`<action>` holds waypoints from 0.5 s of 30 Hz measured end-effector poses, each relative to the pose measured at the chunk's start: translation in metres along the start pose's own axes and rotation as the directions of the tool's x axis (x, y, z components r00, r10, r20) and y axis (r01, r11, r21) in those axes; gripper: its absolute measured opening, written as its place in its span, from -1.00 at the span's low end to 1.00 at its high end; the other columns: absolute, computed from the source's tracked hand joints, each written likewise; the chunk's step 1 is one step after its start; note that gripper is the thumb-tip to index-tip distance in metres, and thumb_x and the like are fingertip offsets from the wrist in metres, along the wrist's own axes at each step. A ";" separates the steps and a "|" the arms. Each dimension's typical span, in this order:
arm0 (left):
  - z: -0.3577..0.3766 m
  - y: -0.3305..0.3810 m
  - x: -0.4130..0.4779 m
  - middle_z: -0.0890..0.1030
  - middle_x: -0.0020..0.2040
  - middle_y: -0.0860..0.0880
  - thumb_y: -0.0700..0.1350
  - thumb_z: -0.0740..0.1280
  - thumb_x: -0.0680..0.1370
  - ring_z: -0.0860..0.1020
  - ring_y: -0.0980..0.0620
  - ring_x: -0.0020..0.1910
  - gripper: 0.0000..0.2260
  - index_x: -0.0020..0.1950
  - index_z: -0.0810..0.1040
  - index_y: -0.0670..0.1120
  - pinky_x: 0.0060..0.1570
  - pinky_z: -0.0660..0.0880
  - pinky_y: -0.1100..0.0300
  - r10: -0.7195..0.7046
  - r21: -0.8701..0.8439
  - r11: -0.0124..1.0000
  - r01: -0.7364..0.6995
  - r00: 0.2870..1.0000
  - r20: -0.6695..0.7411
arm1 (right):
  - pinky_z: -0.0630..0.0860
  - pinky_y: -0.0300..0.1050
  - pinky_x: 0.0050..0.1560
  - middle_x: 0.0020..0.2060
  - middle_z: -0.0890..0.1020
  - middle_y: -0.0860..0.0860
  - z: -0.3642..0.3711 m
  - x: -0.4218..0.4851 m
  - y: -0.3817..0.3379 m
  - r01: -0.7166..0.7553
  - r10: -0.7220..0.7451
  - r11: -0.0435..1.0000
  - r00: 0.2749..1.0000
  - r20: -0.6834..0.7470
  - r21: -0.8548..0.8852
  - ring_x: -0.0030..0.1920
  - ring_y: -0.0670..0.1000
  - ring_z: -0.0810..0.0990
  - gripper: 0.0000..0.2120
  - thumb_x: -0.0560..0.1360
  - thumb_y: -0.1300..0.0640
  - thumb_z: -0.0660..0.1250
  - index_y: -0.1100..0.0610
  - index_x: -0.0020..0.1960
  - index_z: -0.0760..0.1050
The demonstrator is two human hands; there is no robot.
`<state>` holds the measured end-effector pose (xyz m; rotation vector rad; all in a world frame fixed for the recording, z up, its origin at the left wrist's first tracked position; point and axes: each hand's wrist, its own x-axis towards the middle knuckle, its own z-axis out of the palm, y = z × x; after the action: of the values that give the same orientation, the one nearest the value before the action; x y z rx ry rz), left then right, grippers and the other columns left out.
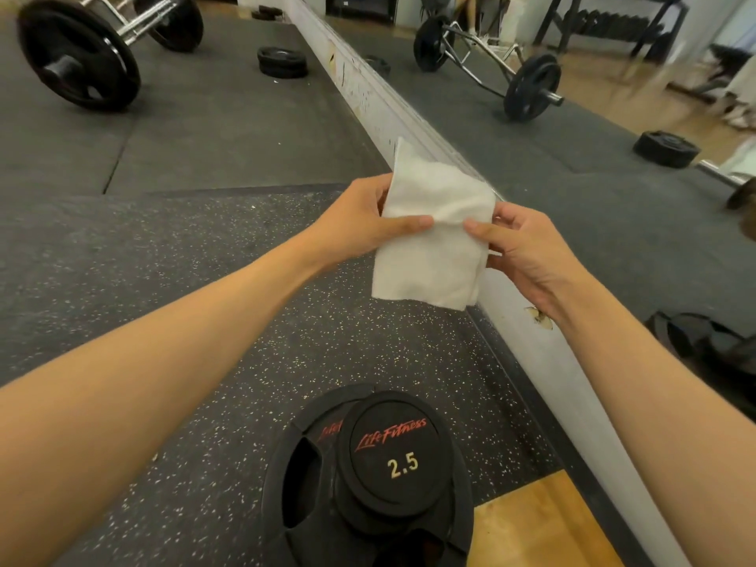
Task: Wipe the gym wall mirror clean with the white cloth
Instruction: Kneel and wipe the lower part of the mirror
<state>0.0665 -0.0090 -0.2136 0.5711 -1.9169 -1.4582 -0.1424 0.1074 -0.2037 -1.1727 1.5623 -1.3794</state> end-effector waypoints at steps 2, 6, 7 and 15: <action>-0.004 -0.003 -0.002 0.75 0.16 0.05 -0.27 0.51 0.56 0.72 0.03 0.16 -0.67 0.30 0.62 -0.07 0.12 0.65 0.12 0.002 -0.024 1.000 -0.001 0.999 0.032 | 0.67 -0.05 -0.04 0.07 0.77 -0.01 -0.001 -0.003 0.000 0.009 -0.009 1.000 1.000 -0.006 -0.025 0.09 0.07 0.74 -0.65 0.54 0.19 0.49 0.16 0.31 0.59; -0.005 -0.006 -0.005 0.76 0.13 0.01 -0.37 0.48 0.55 0.72 -0.01 0.14 -0.66 0.30 0.63 -0.14 0.10 0.66 0.12 -0.009 -0.115 0.993 0.010 1.000 0.008 | 0.70 -0.04 0.03 0.14 0.75 0.02 0.002 -0.007 -0.001 0.040 -0.045 0.995 0.998 0.052 0.089 0.12 0.05 0.74 -0.64 0.58 0.30 0.41 0.02 0.33 0.58; -0.005 -0.004 -0.004 0.76 0.11 -0.01 -0.38 0.47 0.55 0.73 -0.01 0.13 -0.69 0.25 0.67 -0.14 0.10 0.66 0.11 -0.009 -0.139 0.990 0.008 1.000 -0.006 | 0.69 -0.04 0.08 0.12 0.76 0.01 0.002 -0.007 -0.002 0.066 -0.074 0.991 0.995 0.060 0.118 0.13 0.04 0.74 -0.65 0.59 0.34 0.39 0.00 0.27 0.63; -0.014 0.013 -0.006 0.69 0.28 -0.17 -0.56 0.27 0.53 0.64 -0.17 0.30 -0.55 -0.15 0.80 -0.09 0.08 0.64 0.03 0.066 -0.195 0.979 -0.057 0.997 0.042 | 0.60 -0.20 -0.19 -0.18 0.72 -0.02 -0.002 -0.012 -0.018 0.143 -0.152 0.987 0.980 0.128 0.075 -0.09 -0.04 0.69 -0.48 0.57 0.51 0.18 0.09 -0.26 0.76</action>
<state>0.0816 -0.0105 -0.1998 0.3864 -1.7857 -1.6093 -0.1376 0.1197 -0.1860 -1.3347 1.3493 -1.4055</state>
